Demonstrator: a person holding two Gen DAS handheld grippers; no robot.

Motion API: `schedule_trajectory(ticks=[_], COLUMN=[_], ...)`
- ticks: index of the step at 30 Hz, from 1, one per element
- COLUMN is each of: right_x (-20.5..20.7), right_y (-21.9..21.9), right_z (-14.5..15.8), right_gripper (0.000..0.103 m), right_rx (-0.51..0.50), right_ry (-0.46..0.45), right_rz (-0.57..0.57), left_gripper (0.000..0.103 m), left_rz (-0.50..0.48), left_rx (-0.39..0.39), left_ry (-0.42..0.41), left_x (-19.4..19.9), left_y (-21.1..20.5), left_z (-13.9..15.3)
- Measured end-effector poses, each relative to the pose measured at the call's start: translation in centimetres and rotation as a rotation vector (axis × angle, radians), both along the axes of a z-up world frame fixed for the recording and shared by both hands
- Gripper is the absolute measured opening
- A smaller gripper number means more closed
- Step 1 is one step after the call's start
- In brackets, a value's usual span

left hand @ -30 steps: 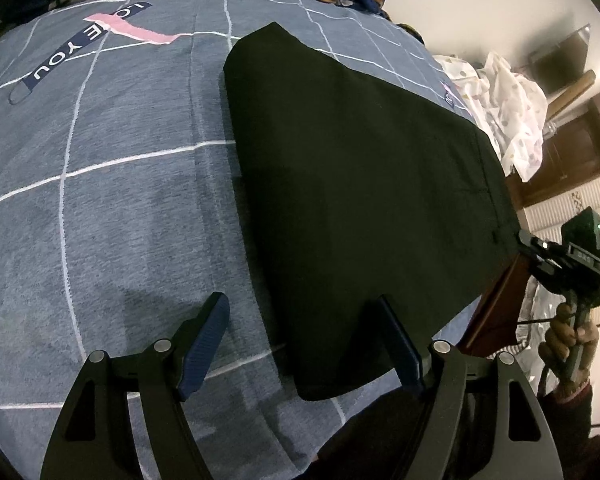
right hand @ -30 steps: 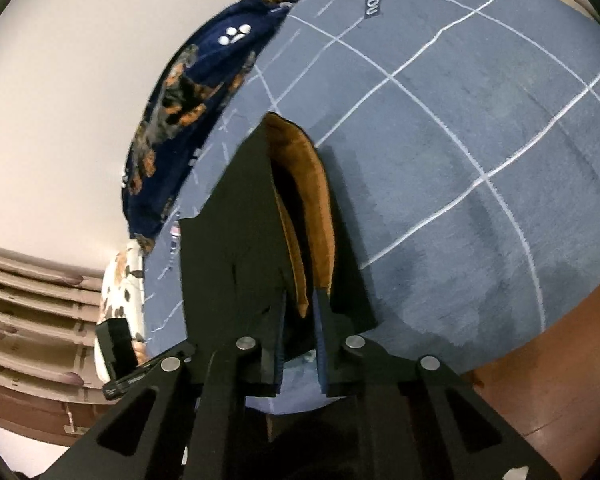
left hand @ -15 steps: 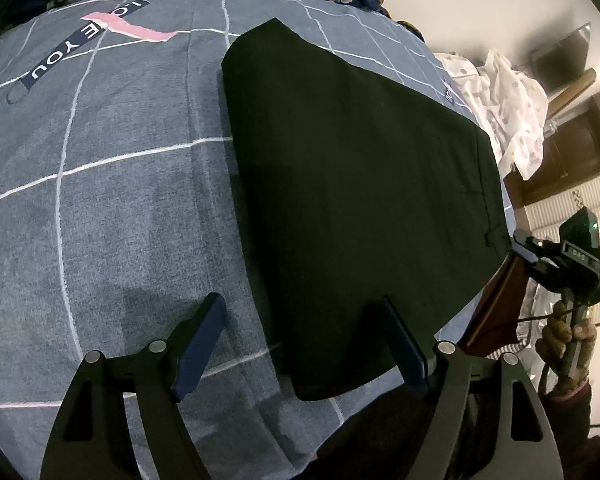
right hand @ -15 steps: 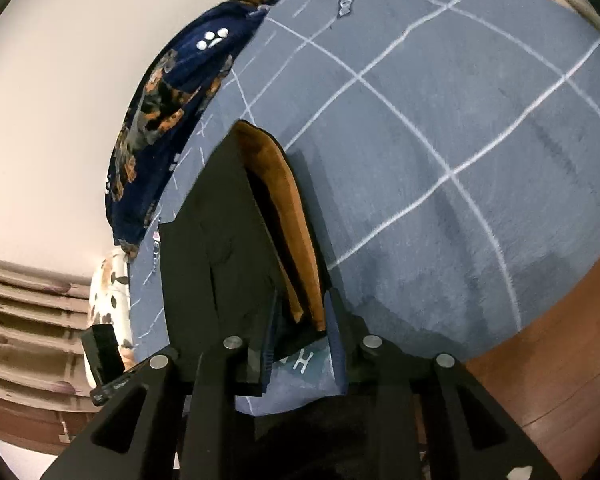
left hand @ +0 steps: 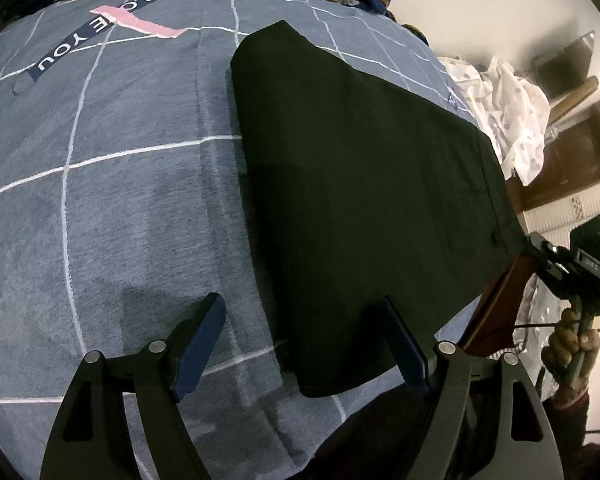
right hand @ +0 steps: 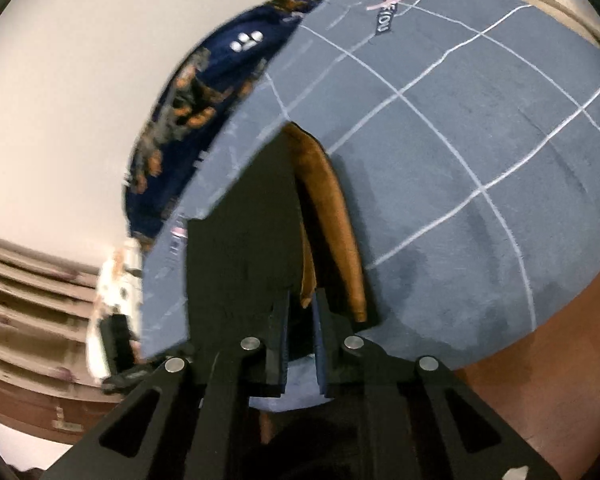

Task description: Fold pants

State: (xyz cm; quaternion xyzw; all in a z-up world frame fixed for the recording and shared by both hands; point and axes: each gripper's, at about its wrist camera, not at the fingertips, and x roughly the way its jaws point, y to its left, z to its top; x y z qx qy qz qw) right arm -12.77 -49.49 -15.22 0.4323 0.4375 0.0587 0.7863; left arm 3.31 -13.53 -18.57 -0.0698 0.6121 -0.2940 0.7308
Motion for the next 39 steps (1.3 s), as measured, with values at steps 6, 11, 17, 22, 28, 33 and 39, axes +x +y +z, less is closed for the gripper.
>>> schedule_trajectory(ticks=[6, 11, 17, 22, 28, 33, 39], right_x=[-1.6, -1.6, 0.2, 1.2, 1.0, -0.4, -0.9], right_y=[-0.7, -1.6, -1.6, -0.2, 0.7, -0.3, -1.2], right_z=[-5.3, -4.9, -2.4, -2.7, -1.2, -2.3, -4.8], right_gripper=[0.007, 0.010, 0.018, 0.019, 0.006, 0.005, 0.005], right_rx=[0.073, 0.102, 0.100, 0.056, 0.055, 0.102, 0.120], right_ry=[0.146, 0.108, 0.043, 0.072, 0.025, 0.043, 0.099], right_rz=[-0.048, -0.087, -0.045, -0.007, 0.026, -0.013, -0.050], left_gripper=[0.082, 0.083, 0.083, 0.083, 0.083, 0.083, 0.084], left_rz=[-0.008, -0.014, 0.002, -0.004, 0.002, 0.002, 0.000], left_rx=[0.004, 0.015, 0.003, 0.006, 0.001, -0.001, 0.004], left_ry=[-0.005, -0.007, -0.001, -0.003, 0.000, -0.001, -0.005], left_x=[-0.1, -0.3, -0.1, -0.2, -0.1, -0.2, -0.2], left_y=[-0.1, -0.2, 0.0, 0.0, 0.1, 0.2, 0.2], left_z=[-0.1, 0.0, -0.1, -0.1, -0.1, 0.0, 0.0])
